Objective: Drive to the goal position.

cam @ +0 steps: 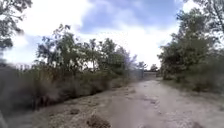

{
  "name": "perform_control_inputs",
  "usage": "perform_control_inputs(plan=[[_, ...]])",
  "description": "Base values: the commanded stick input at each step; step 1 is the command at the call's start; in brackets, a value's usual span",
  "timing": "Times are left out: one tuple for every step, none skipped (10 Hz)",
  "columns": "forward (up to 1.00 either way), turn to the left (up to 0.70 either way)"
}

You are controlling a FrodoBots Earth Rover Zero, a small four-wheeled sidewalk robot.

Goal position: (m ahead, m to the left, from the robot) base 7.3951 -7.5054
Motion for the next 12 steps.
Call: perform_control_inputs(plan=[[0.45, 0.0], [0.45, 0.0], [0.45, 0.0], [0.45, 0.0], [0.45, 0.0], [0.45, 0.0], [0.45, 0.0], [0.45, 0.0], [0.45, 0.0], [0.45, 0.0], [0.45, 0.0], [0.45, 0.0]])
